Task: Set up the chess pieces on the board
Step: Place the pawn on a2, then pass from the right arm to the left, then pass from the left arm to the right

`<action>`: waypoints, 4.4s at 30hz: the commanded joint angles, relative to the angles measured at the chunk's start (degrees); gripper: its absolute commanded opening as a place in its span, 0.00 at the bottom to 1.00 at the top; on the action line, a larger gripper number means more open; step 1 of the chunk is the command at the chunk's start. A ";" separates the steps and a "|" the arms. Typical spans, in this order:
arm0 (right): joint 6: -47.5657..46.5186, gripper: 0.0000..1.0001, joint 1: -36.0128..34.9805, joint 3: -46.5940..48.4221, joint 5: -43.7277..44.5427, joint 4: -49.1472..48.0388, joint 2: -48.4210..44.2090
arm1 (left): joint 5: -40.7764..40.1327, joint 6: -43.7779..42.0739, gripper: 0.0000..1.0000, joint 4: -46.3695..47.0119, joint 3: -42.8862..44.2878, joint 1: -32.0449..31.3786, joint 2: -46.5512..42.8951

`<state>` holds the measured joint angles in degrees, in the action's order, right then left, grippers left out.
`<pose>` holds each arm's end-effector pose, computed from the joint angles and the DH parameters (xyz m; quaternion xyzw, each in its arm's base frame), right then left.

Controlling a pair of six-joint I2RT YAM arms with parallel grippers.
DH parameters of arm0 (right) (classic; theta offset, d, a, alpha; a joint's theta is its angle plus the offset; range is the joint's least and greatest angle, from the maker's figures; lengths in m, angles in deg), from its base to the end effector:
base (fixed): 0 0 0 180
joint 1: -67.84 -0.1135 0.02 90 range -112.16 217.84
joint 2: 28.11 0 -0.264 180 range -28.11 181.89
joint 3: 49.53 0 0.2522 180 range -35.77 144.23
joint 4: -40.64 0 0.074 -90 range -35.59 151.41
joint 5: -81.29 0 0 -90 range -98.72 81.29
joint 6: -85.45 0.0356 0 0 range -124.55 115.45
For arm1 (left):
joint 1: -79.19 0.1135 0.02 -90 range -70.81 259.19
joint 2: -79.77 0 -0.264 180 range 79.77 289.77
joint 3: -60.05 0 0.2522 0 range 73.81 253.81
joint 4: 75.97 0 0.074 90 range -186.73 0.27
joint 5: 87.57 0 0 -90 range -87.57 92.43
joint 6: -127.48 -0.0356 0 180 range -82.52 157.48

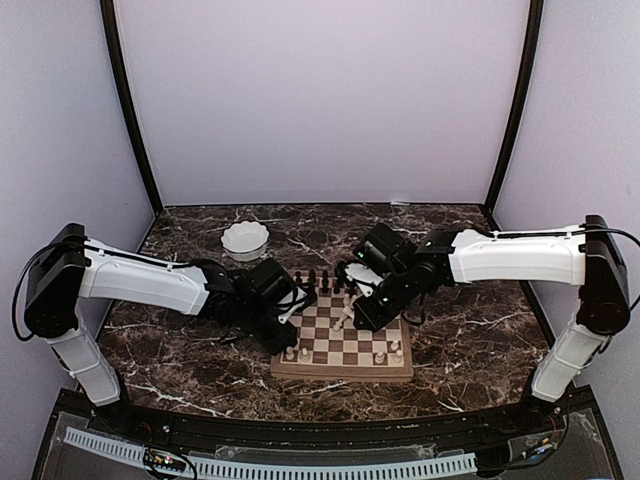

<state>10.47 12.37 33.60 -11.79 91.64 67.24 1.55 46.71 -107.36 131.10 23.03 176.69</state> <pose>0.1914 0.2816 0.2252 -0.3420 0.9104 0.1549 0.1740 0.1887 -0.2804 0.1733 0.3801 0.8810 -0.1460 0.2412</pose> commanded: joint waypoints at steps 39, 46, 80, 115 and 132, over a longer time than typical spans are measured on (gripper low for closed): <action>-12.45 0.12 -0.79 8.49 -5.83 -1.53 -0.35 | 57.62 29.36 0.49 20.78 8.84 16.76 3.42; -12.92 0.11 -0.88 9.10 -5.75 -1.21 -0.10 | 60.26 30.21 0.42 21.56 9.95 16.93 6.73; 17.46 0.52 20.75 -3.73 -28.21 -29.73 -15.33 | 61.07 54.66 0.08 62.68 7.30 22.72 7.72; 27.88 0.42 20.30 0.15 -41.67 -46.08 0.42 | 59.87 73.66 0.06 88.16 4.80 23.76 16.12; 26.74 0.25 19.87 3.21 -43.89 -44.85 3.31 | 60.31 74.06 0.07 87.76 6.93 23.73 17.99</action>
<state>38.01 32.66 34.58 -54.56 47.88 70.10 60.76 120.72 -21.68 136.35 46.68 194.53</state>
